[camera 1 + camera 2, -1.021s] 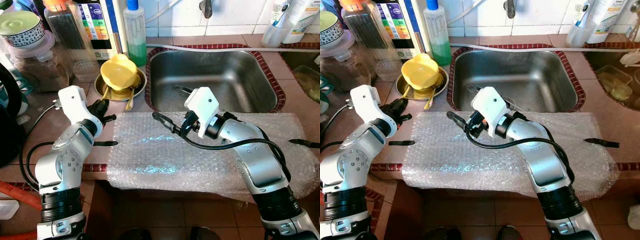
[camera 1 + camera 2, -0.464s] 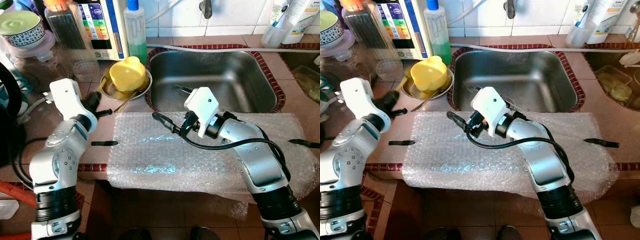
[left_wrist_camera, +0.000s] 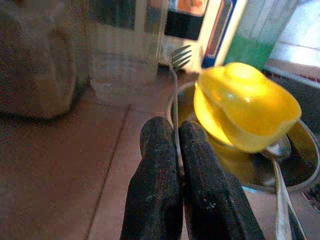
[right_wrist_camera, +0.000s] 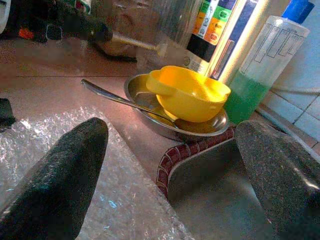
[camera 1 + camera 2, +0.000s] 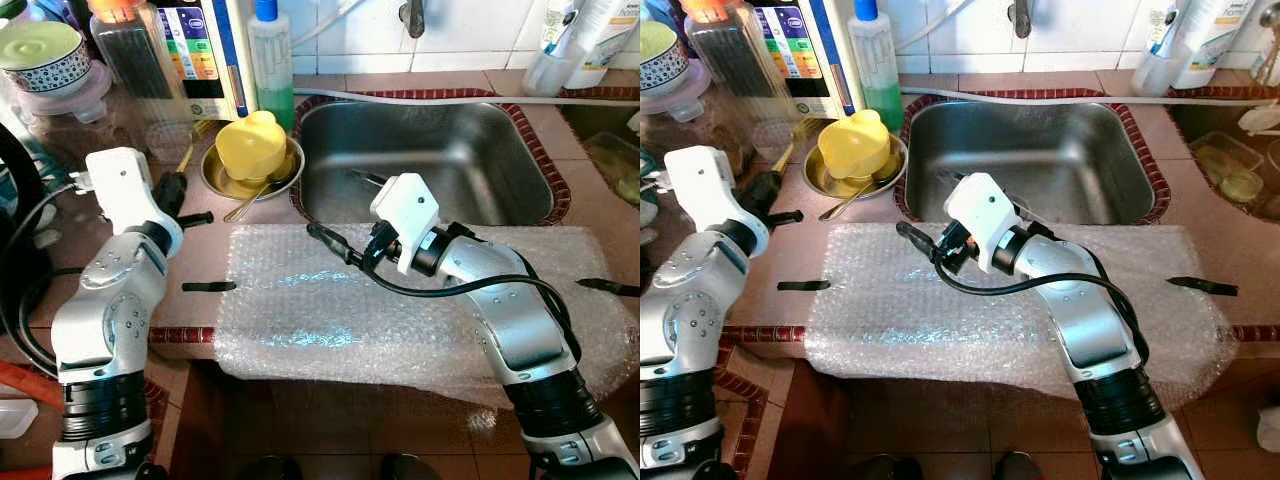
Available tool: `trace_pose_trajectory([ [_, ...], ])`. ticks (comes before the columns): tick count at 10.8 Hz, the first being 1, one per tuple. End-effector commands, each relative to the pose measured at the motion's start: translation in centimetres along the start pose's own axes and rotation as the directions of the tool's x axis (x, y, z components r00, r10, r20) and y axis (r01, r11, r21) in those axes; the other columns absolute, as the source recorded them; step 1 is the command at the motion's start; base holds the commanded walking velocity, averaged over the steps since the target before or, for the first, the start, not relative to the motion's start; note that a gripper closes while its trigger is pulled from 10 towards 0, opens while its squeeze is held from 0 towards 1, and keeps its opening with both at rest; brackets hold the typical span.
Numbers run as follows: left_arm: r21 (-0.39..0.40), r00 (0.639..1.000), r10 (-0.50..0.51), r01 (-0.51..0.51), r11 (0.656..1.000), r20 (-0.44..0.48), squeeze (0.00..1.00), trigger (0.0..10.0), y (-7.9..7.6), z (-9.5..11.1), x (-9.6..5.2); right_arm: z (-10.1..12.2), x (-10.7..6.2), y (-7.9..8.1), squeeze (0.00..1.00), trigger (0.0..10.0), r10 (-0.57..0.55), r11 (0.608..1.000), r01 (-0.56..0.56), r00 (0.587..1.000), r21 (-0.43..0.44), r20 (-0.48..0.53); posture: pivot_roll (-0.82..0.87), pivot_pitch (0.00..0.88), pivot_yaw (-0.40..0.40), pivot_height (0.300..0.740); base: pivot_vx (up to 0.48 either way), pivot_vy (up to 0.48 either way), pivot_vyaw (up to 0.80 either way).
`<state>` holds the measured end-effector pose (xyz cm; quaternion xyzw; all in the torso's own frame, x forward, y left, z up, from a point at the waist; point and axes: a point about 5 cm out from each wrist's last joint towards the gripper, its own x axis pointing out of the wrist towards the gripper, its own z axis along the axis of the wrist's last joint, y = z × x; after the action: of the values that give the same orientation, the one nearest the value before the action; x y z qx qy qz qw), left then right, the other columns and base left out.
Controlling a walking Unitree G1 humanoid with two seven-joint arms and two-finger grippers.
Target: Kitchen organization
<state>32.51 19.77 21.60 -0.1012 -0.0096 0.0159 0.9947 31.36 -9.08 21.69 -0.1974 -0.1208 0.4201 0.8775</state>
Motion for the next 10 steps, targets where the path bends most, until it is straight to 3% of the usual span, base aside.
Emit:
trace_pose_trajectory([
  [1,0.013,0.993,0.008,-0.009,1.0,0.115,0.0,0.0,0.1,1.9,-0.5,0.4,0.1,-0.6,0.0,10.0,-0.022,0.999,0.022,1.0,-0.025,0.013,-0.1,0.154,0.053,0.74,0.0,0.0,0.0],
  [2,0.004,0.989,0.008,-0.008,1.0,0.148,0.0,0.0,0.1,2.3,-0.6,0.3,0.1,-0.8,0.0,10.0,-0.038,0.999,0.039,0.999,-0.029,0.011,-0.1,0.154,0.053,0.74,0.0,0.0,0.0],
  [3,0.008,0.969,-0.023,0.021,1.0,0.247,0.0,0.0,-0.3,3.8,-0.8,0.2,0.0,-1.6,0.0,10.0,-0.084,0.991,0.084,0.996,-0.104,0.004,-0.1,0.153,0.053,0.74,0.0,0.0,0.0],
  [4,0.024,0.958,-0.054,0.049,0.999,0.283,0.0,0.0,-0.7,4.5,-0.9,0.4,-0.1,-1.7,0.0,10.0,-0.078,0.984,0.077,0.997,-0.161,0.004,-0.1,0.153,0.053,0.74,0.0,0.0,0.0],
  [7,0.195,0.92,-0.201,0.141,0.971,0.336,0.0,0.0,-2.5,5.7,-1.0,0.7,-0.5,-2.5,0.0,10.0,-0.126,0.958,0.128,0.992,-0.258,0.025,-0.1,0.16,0.056,0.74,0.0,0.0,0.0],
  [8,0.299,0.898,-0.29,0.192,0.935,0.331,0.0,0.0,-3.8,5.8,-1.2,0.9,-0.8,-3.1,0.0,10.0,-0.173,0.931,0.179,0.984,-0.318,0.048,-0.11,0.161,0.058,0.74,0.0,0.0,0.0],
  [10,0.492,0.857,-0.45,0.288,0.822,0.251,0.0,0.0,-6.4,4.8,-1.2,1.1,-1.0,-3.6,0.0,10.0,-0.195,0.899,0.203,0.979,-0.388,0.06,-0.11,0.163,0.062,0.74,0.0,0.0,0.0],
])
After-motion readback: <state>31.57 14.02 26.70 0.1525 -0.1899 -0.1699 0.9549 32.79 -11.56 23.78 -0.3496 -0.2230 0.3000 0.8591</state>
